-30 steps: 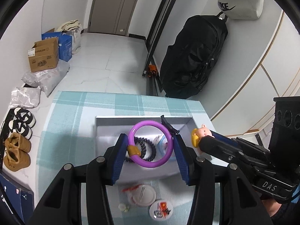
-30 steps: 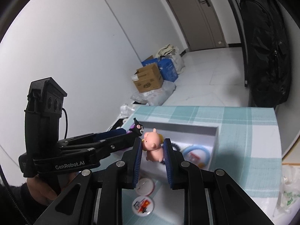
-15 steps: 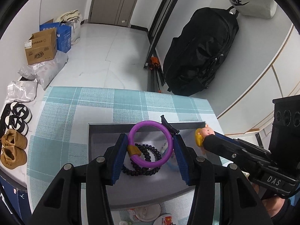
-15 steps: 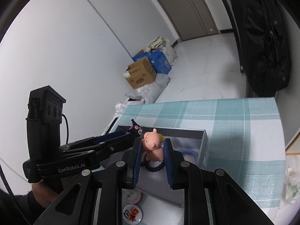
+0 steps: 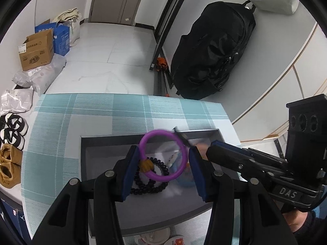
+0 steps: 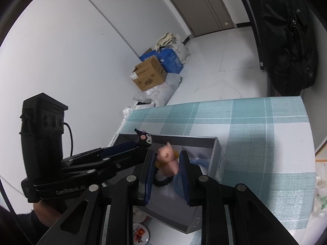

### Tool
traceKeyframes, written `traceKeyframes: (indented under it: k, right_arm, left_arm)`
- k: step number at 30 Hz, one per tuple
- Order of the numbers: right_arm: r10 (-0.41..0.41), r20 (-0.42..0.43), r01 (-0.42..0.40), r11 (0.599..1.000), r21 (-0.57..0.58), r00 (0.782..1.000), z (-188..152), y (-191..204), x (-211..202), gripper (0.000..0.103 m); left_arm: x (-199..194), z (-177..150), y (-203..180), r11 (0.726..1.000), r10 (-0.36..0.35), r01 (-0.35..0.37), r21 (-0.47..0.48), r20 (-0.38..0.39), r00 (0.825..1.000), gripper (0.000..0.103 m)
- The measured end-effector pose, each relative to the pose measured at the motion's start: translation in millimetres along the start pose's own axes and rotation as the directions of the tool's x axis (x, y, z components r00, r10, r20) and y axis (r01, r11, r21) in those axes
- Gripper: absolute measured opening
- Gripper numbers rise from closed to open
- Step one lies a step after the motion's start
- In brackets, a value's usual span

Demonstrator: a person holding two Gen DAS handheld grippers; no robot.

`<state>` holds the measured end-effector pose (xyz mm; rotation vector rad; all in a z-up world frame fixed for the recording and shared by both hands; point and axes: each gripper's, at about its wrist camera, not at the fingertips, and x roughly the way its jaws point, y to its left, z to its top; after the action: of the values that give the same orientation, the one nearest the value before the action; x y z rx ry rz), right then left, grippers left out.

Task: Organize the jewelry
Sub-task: 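Carry the purple ring and pig into the box while opening both grippers, then withdraw both grippers from the box back over the table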

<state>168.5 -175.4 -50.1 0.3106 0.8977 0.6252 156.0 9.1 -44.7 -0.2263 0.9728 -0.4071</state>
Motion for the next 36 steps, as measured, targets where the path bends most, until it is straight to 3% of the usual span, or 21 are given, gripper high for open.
traceKeyframes:
  k: [6,16,22,29,36]
  right_arm:
    - [0.0,0.034,-0.001,1.0,0.008,0.999,0.5,-2.4,-9.2,0.035]
    - [-0.033,0.072,0.034,0.999,-0.014,0.997,-2.9,1.7,-20.1,0.06]
    - [-0.053,0.066,0.057,0.996,-0.063,0.996,-7.3,9.7,-20.5,0.063]
    - [-0.085,0.088,0.095,0.988,-0.124,0.993,-18.7,21.4,-30.9,0.073]
    - [-0.116,0.119,0.134,0.979,-0.152,0.986,-28.5,31.9,-44.9,0.083]
  left_arm:
    - [0.9,-2.5,-2.2,0.999,-0.043,0.042,-0.005,-0.026,0.999,0.051]
    - [-11.9,-7.1,-8.6,1.0,0.022,-0.023,0.018,0.027,0.999,0.053]
    - [-27.4,-17.6,-7.3,0.998,0.057,-0.058,0.01,0.063,0.996,0.053]
    - [-37.3,-36.4,-3.6,0.994,0.083,-0.077,-0.071,0.076,0.994,0.053]
    - [-44.7,-47.9,-19.8,0.993,0.117,-0.118,0.001,0.088,0.989,0.053]
